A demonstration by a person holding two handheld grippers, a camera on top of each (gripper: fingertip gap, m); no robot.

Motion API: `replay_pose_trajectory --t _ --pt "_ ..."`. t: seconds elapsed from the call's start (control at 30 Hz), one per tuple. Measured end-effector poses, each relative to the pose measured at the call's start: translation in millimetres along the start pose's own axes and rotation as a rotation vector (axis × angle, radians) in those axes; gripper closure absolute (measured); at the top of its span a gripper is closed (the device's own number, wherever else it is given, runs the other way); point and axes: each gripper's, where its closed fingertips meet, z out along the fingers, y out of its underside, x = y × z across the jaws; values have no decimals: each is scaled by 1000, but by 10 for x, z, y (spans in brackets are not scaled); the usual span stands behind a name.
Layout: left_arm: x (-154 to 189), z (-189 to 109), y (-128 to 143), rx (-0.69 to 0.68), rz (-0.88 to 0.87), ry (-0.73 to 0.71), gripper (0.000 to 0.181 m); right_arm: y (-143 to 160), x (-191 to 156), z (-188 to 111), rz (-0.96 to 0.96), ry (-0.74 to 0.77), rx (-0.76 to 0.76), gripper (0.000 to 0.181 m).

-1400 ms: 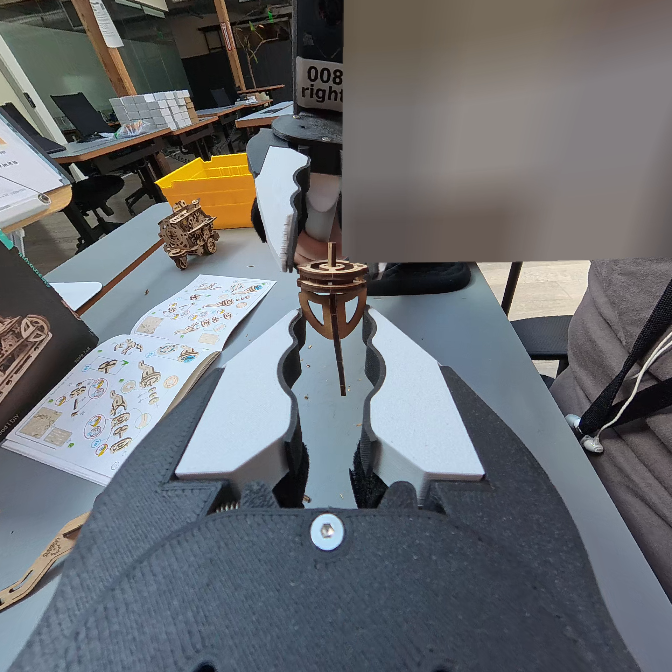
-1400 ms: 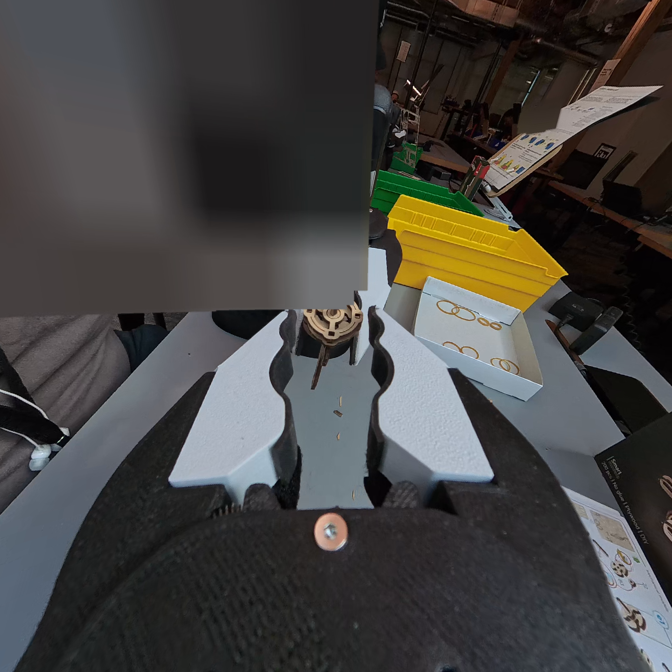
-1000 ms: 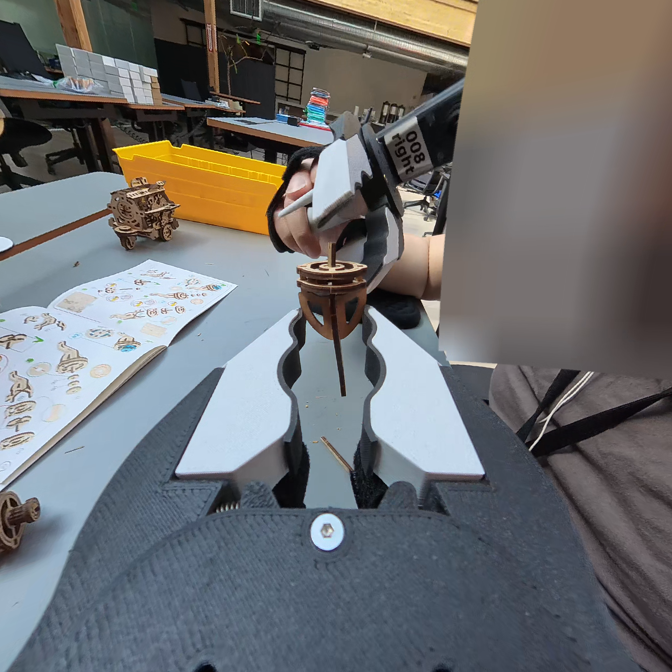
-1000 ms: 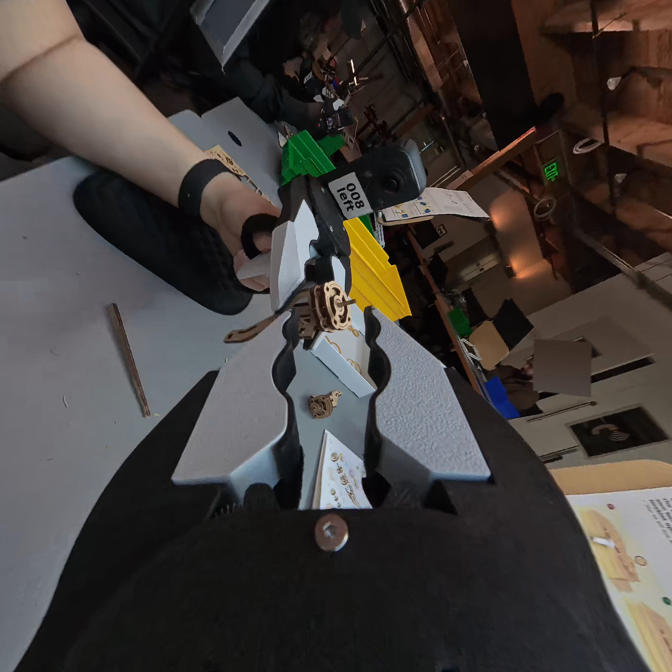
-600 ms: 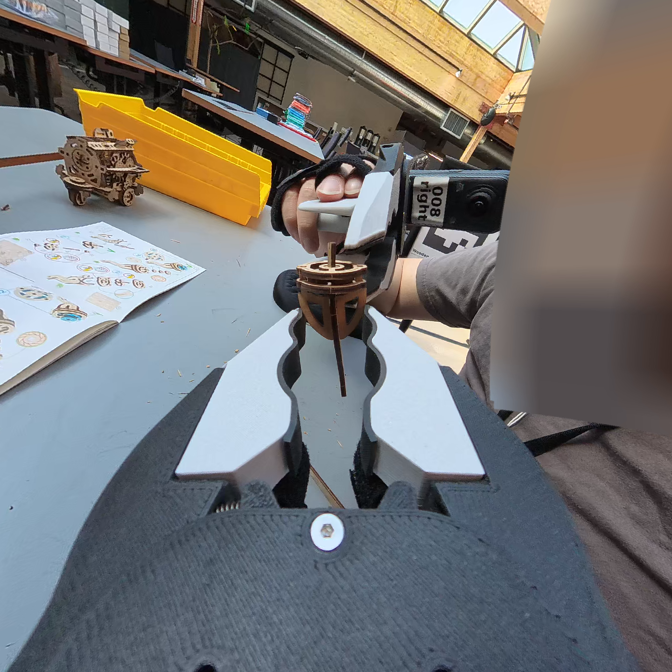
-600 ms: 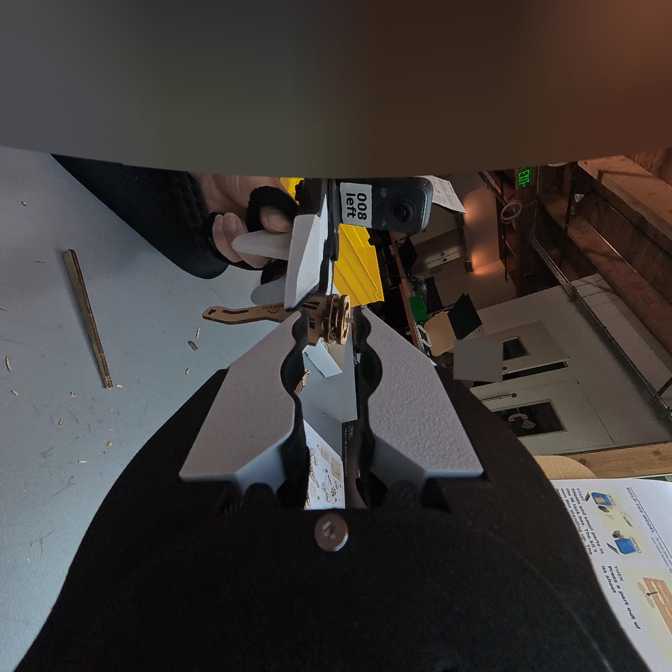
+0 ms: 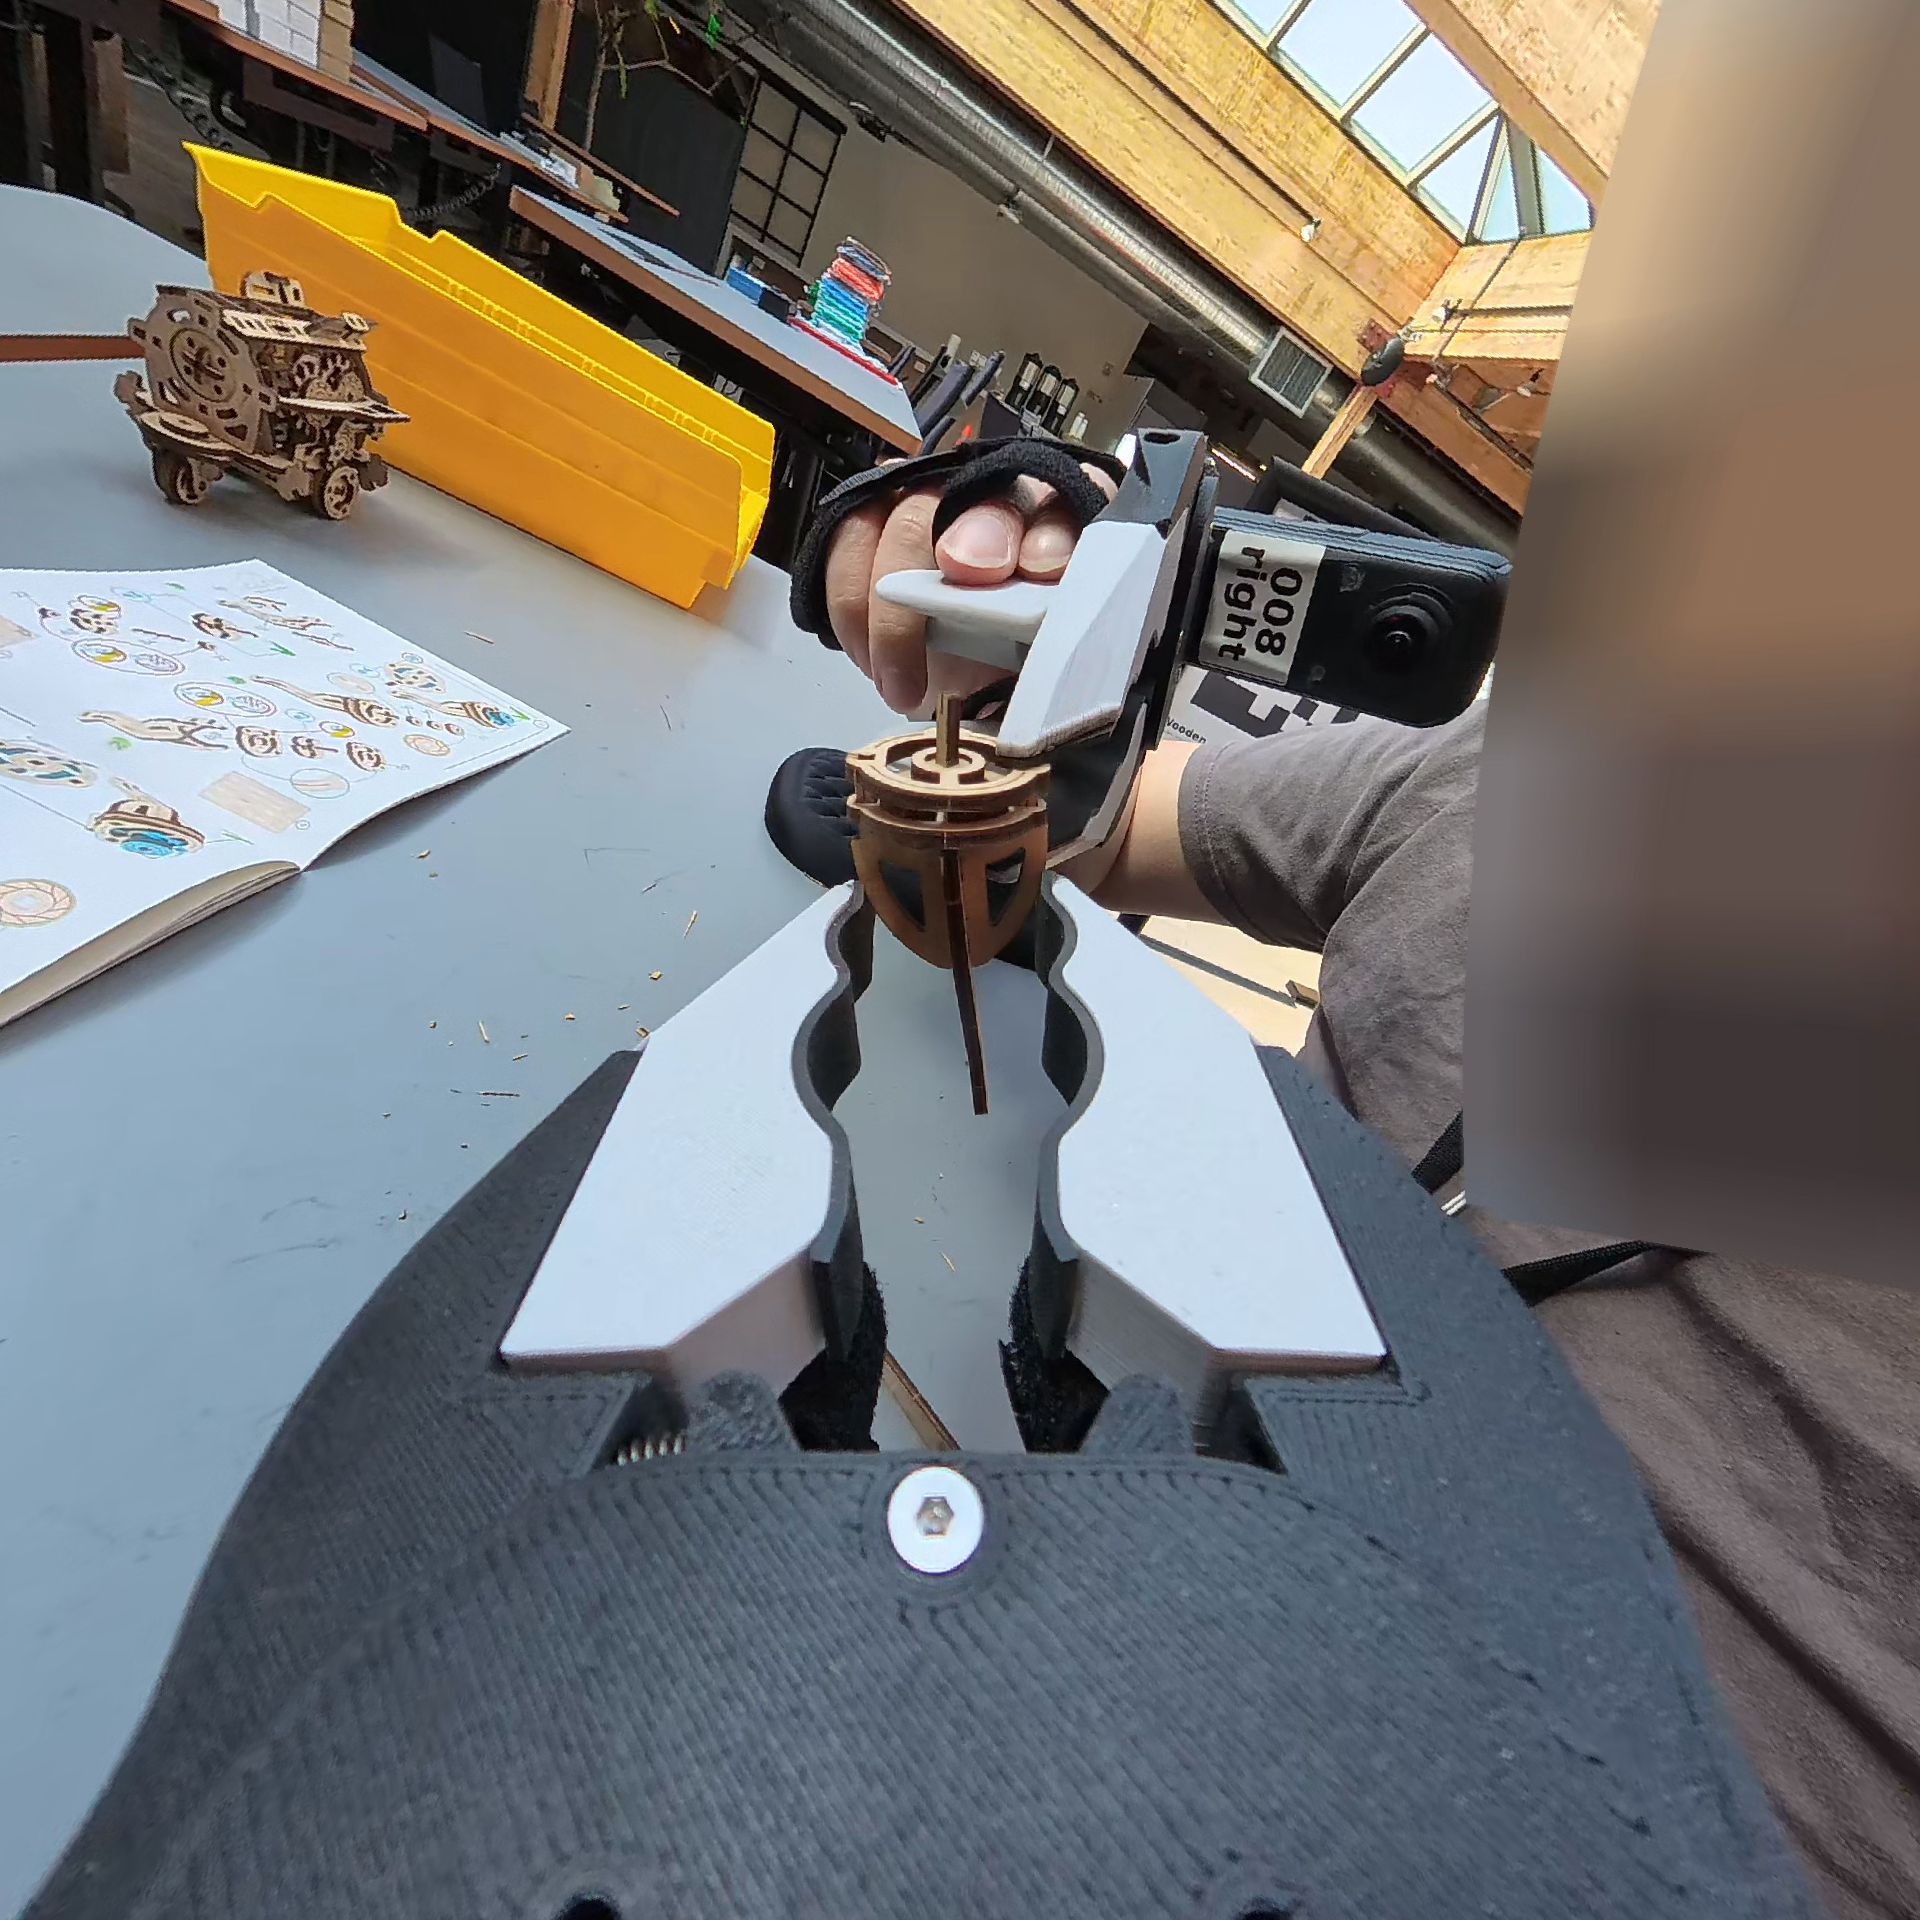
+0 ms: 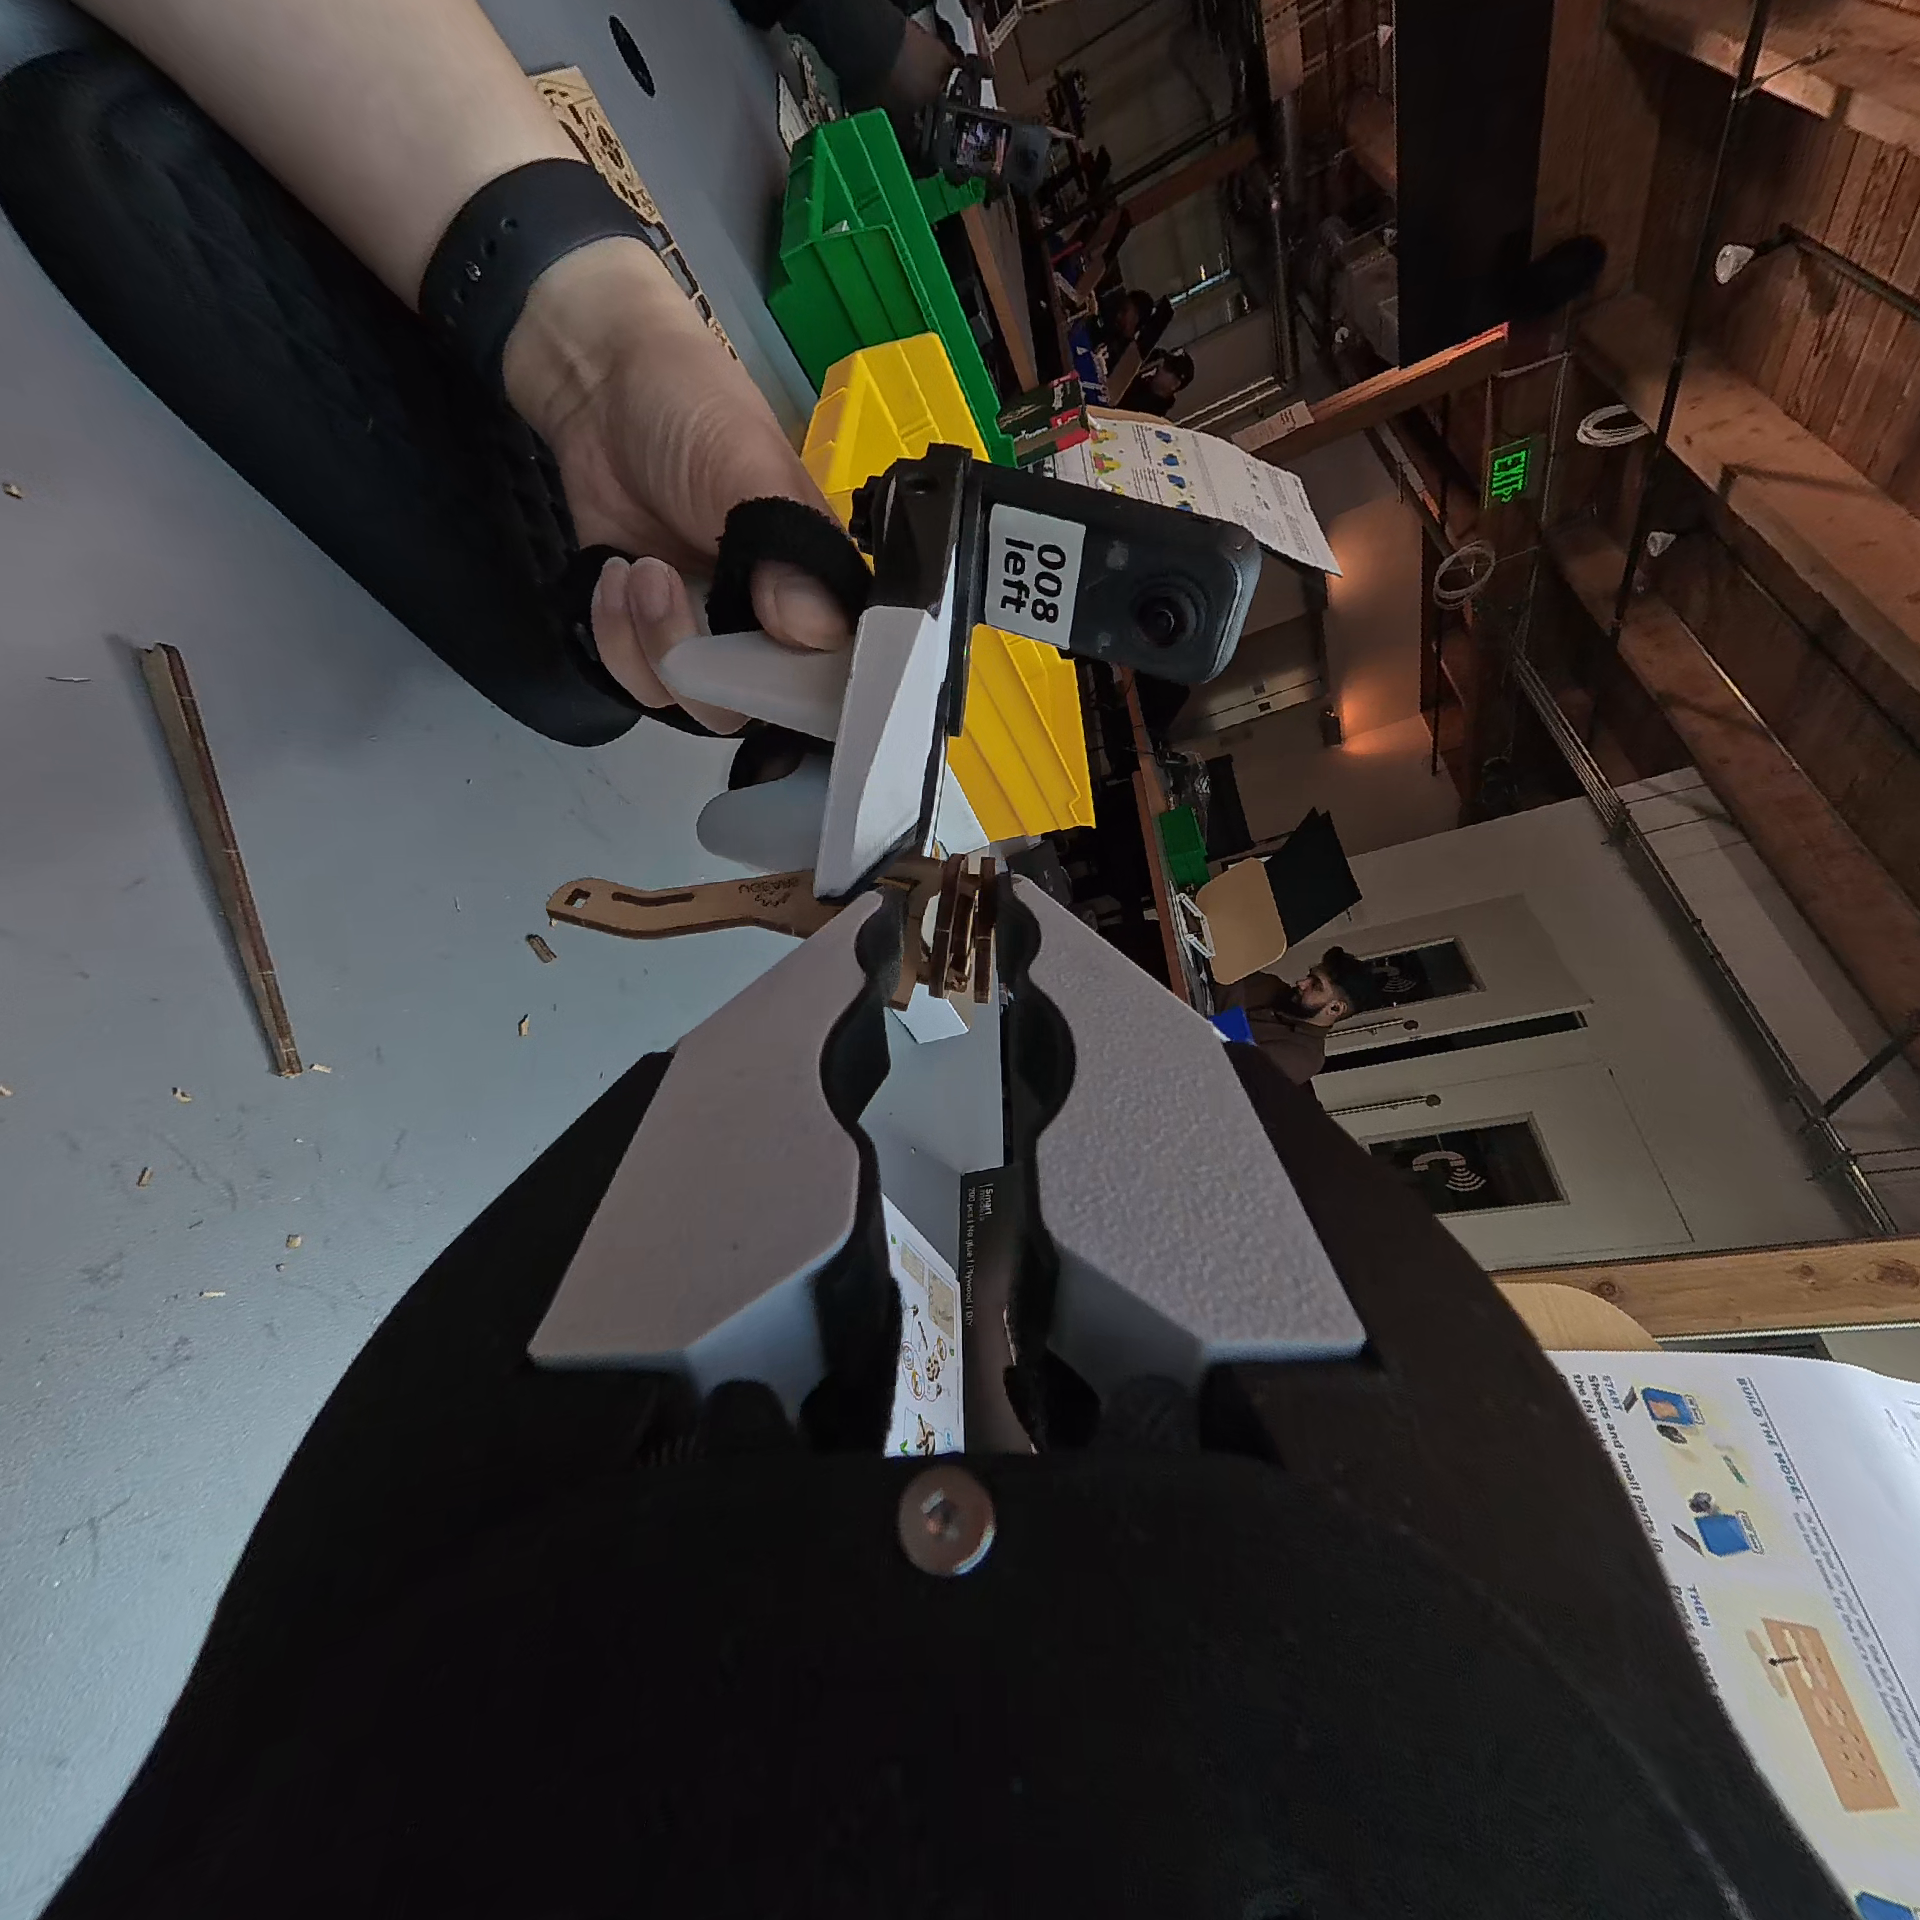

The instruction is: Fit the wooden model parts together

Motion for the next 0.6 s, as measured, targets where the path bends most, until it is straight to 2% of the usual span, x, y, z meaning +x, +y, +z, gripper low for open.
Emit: replay_pose_trajectory --t 0.6 --pt "21 -13 -32 12 28 -7 152 -26 49 -17 -19 55 14 171"
